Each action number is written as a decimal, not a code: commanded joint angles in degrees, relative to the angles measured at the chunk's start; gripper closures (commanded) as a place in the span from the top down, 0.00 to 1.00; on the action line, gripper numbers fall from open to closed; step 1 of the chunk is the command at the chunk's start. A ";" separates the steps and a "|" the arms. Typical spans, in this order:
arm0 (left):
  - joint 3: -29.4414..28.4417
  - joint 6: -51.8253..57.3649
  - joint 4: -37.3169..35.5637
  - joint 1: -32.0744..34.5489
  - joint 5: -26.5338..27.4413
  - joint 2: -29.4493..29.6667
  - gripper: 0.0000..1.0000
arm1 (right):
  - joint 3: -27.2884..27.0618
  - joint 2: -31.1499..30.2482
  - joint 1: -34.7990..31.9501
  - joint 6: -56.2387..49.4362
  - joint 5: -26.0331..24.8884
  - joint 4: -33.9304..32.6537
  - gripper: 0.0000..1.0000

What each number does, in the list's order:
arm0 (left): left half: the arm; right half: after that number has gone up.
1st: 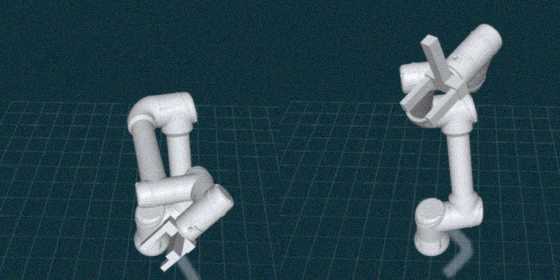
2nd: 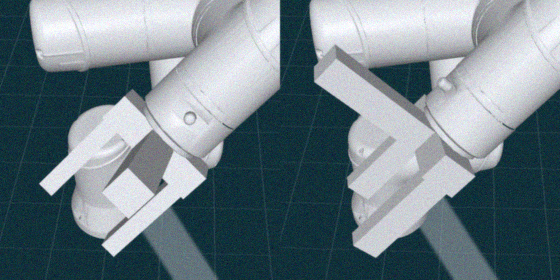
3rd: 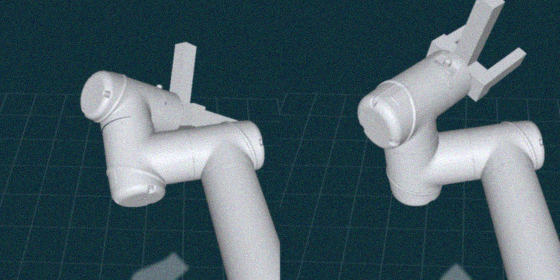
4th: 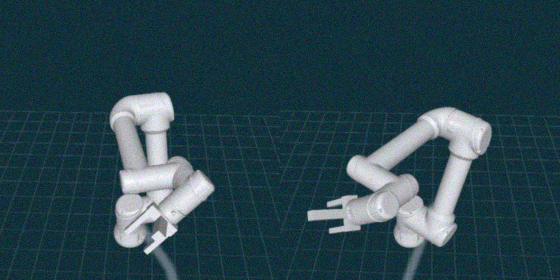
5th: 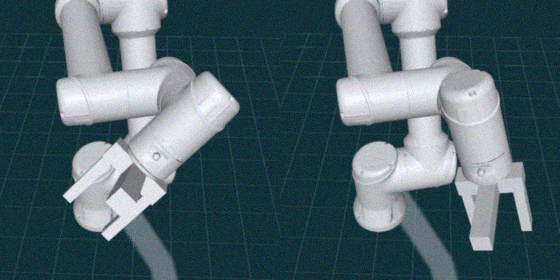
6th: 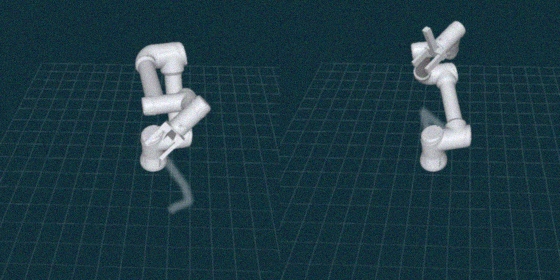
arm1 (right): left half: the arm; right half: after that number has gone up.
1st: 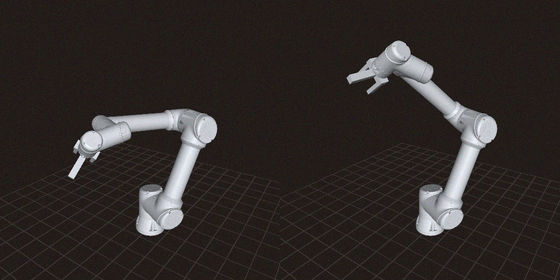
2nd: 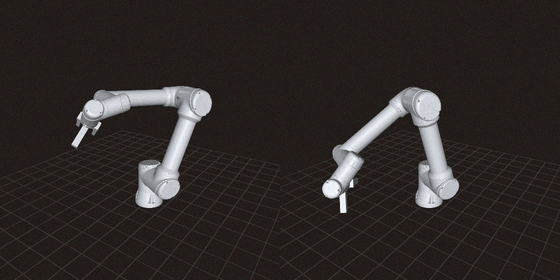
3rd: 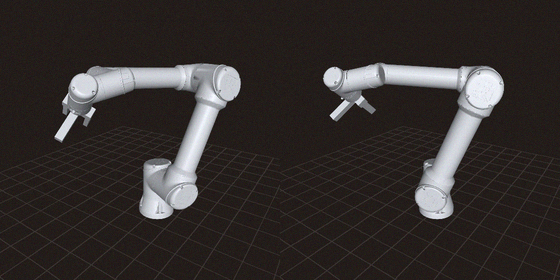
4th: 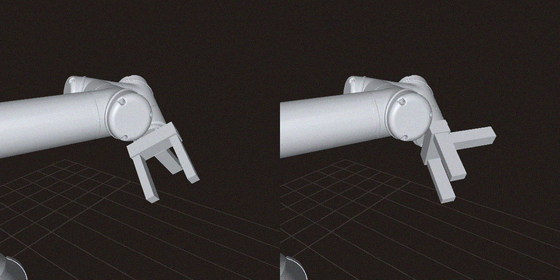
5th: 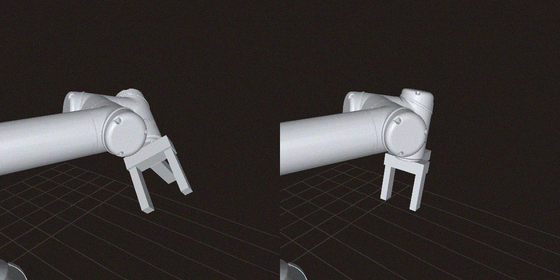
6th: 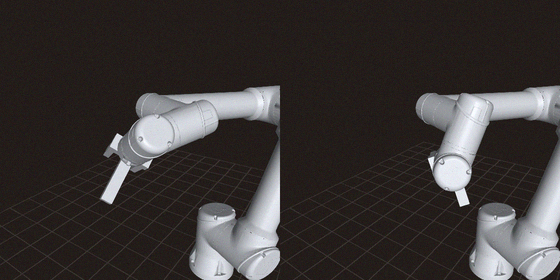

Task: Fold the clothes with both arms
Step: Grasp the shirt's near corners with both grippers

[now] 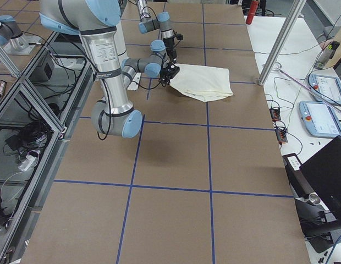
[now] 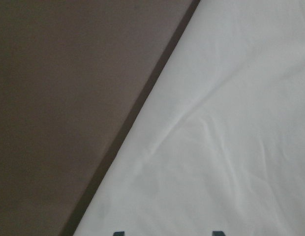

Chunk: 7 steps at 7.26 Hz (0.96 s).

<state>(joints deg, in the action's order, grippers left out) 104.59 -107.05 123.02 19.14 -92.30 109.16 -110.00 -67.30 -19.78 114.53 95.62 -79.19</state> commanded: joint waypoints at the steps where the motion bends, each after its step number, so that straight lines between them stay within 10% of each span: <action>1: 0.27 -0.79 -1.55 -1.82 0.63 -1.49 0.67 | 0.05 -0.03 0.01 -0.01 0.00 0.00 0.00; 5: 0.35 -0.96 -4.98 -2.00 0.55 -1.41 0.65 | 0.05 -0.03 0.01 -0.01 0.00 0.00 0.00; 7: 0.44 -1.05 -4.98 -2.01 0.46 -1.41 0.37 | 0.05 -0.03 0.09 -0.01 0.00 0.00 0.00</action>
<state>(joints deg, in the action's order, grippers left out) 105.00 -108.04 118.09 17.16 -91.80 107.74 -109.95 -67.32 -19.74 114.52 95.62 -79.19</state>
